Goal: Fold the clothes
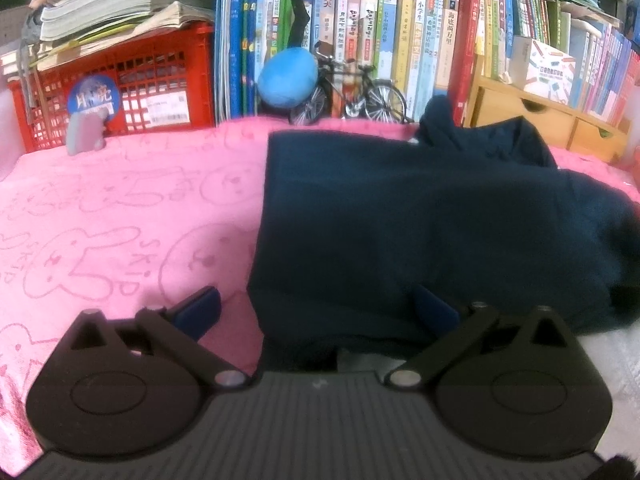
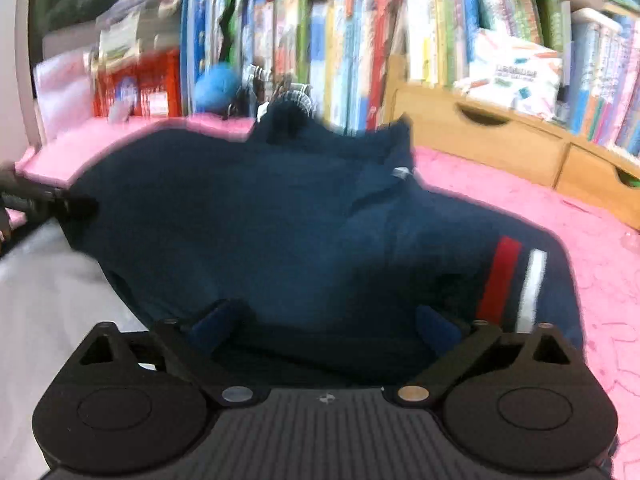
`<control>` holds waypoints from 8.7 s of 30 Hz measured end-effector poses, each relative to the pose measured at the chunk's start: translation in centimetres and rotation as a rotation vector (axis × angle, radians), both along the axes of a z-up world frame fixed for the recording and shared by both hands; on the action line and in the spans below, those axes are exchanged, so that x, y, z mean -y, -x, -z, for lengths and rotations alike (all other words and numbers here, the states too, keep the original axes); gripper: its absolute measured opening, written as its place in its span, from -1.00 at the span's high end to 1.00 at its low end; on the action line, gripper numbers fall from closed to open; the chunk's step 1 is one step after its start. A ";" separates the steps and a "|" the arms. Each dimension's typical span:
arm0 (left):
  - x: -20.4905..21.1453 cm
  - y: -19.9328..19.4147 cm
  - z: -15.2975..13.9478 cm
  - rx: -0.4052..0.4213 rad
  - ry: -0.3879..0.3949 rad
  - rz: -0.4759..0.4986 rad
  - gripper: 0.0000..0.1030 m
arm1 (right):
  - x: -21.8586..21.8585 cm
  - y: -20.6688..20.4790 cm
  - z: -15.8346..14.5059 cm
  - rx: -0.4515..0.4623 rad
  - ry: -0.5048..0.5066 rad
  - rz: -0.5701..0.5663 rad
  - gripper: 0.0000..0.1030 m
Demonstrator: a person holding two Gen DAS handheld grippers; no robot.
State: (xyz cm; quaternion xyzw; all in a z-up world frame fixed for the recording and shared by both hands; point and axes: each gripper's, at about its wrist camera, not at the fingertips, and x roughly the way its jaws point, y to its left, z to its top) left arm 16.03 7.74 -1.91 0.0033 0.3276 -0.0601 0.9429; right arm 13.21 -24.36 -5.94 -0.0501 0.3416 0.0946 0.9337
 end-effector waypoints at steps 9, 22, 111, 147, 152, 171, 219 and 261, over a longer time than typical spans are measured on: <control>-2.4 3.6 -1.0 0.127 0.224 -0.045 -0.87 | 0.9 3.4 -2.5 0.077 -0.158 0.034 -0.99; -7.8 -5.3 -4.2 0.036 0.377 0.027 -0.87 | 15.8 1.3 -3.5 0.146 -0.325 0.410 -0.99; -0.9 -6.6 -0.5 0.032 -0.125 0.067 0.36 | 3.3 -8.9 -0.6 0.066 0.017 0.096 -0.28; 4.7 23.8 -3.5 0.238 0.024 0.126 0.14 | -5.2 32.4 -10.4 0.511 0.025 0.180 -0.99; 6.2 22.5 -1.1 0.228 -0.047 0.087 0.14 | -9.5 27.0 -3.2 0.535 -0.027 0.204 -0.94; -0.2 28.5 -3.5 0.327 -0.053 -0.009 0.01 | -6.5 32.2 -1.1 0.501 0.211 0.194 -0.72; 6.8 29.6 -0.9 0.337 -0.384 0.374 -0.60 | -11.9 27.4 -3.6 0.407 -0.037 -0.108 -0.82; -1.2 31.6 0.4 0.181 -0.384 0.173 -0.71 | 1.3 34.5 1.5 0.247 0.173 0.223 -0.99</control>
